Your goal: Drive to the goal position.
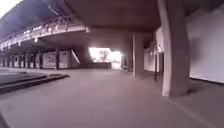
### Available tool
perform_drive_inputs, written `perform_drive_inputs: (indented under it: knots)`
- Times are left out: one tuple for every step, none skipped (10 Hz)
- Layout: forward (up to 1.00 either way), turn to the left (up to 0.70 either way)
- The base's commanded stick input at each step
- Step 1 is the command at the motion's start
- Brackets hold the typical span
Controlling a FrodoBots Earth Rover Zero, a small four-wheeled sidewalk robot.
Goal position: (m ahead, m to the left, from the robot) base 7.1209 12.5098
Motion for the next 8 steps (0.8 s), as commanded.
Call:
perform_drive_inputs:
  knots:
    - [0.85, 0.0]
    - [0.85, 0.0]
    - [0.85, 0.0]
    - [0.85, 0.0]
    - [0.85, 0.0]
    - [0.85, 0.0]
    - [0.85, 0.0]
    - [0.85, 0.0]
